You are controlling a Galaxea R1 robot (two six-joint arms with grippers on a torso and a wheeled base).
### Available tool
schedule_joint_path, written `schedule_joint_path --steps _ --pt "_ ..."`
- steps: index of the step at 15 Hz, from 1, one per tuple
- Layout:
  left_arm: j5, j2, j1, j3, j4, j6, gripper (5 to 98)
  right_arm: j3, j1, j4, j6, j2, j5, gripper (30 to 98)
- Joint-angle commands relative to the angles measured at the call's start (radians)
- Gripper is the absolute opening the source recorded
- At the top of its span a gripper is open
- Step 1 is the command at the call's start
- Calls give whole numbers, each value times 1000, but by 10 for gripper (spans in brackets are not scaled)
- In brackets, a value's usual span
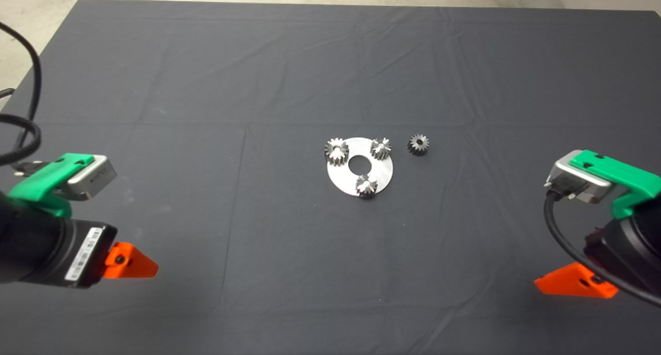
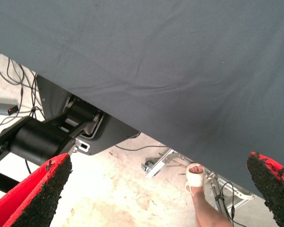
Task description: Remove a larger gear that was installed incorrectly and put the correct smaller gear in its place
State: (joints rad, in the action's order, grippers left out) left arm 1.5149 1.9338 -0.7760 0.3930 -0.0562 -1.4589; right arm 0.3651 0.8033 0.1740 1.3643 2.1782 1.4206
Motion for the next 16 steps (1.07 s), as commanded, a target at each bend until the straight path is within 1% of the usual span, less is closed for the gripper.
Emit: schedule_joint_path --steps 1,2,3,4,5,6,7,8,9,11,13,14,15,16 --pt "1 -3 -16 -8 -14 -4 981 -6 17 24 6 16 -2 976" --pt "1 -8 -14 -8 -13 -4 981 -3 13 23 6 15 -2 977" --pt "1 -9 -13 -10 -14 -4 981 1 -4 18 4 19 -3 976" --pt "1 -12 -14 -10 -14 -4 981 20 -22 -10 -2 20 -3 977" --pt "1 -14 -13 -10 -13 -4 981 47 -44 -67 -8 22 -3 977" --pt "1 -14 -13 -11 -13 -4 981 81 -95 -159 -13 33 -2 976" --pt "1 -14 -14 -11 -14 -4 981 109 -133 -223 -16 48 -2 976" --pt "1 -14 -13 -12 -13 -4 981 135 -164 -281 -37 94 -2 977" --pt "1 -14 -13 -13 -13 -3 981 154 -176 -315 -64 140 -2 977" --pt "1 -12 -13 -14 -13 -1 981 268 -192 -384 -112 243 -2 976" --pt "1 -11 -13 -14 -13 -1 981 396 -208 -421 -166 326 -5 977" --pt "1 -12 -13 -14 -13 0 981 446 -211 -435 -190 360 -9 976" --pt "1 -11 -13 -15 -13 0 981 484 -213 -456 -221 392 -28 977" --pt "1 -11 -13 -19 -13 0 981 521 -220 -473 -254 421 -60 977"
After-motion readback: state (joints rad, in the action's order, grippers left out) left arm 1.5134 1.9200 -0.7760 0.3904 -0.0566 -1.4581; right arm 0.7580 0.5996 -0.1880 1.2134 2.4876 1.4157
